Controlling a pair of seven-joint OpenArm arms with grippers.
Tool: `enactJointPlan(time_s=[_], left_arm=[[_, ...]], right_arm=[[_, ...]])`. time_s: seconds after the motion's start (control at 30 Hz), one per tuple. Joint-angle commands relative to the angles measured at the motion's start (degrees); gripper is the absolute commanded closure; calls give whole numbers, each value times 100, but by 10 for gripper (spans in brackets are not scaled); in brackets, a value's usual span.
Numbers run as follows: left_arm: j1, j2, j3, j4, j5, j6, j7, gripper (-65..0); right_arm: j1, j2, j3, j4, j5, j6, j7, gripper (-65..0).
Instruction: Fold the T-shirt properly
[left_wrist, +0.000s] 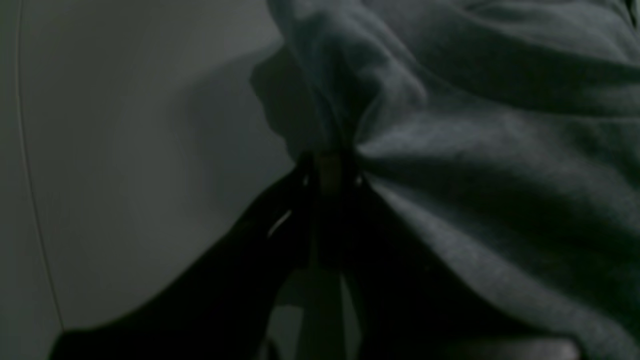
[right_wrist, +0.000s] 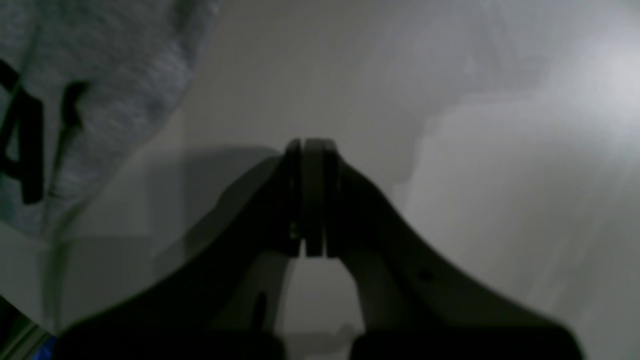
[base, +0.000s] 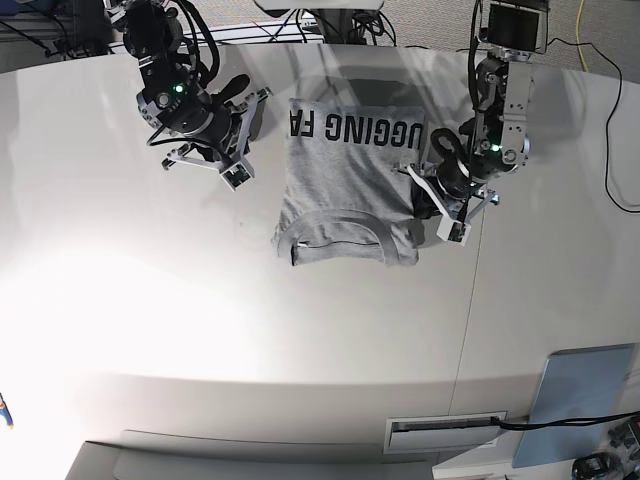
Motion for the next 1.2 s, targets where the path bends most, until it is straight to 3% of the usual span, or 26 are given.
enactJointPlan(time_s=[0.0,0.17,0.33,0.5,0.77,0.97,1.07,1.17], left_arm=[[0,-20,-66,96,-11,-2,201,-19],[101,-20,-732,697,-192,-15,310,-19],[623,-20,-1694,1462,-225,-728,540,-19],[1596,-17,-2461,1943,-531,-1228,564,-19],[3220,-17,-3477,2194,-922,-1967,544,-19],[4319,-15,-3816,2188,-1130,-2116,671,-19],[4612,0,-3814,2041,-1379,-2559,1139,-19],[4671,87,-3814,1576,-1606,-2648,1355,-20]], right_arm=[[28,24,22,127,11,-7,81,0],[-140,190,22,461,11,-157,160,0],[-658,597,120,1091,9,-498,299,0],[-1453,638,953,1381,87,-566,299,0],[-3182,636,2406,1733,1084,-562,299,0],[-4308,363,2721,1770,708,-557,92,0],[-4583,50,2721,1602,402,-555,87,0],[-4555,-111,2721,1038,170,-452,164,0]])
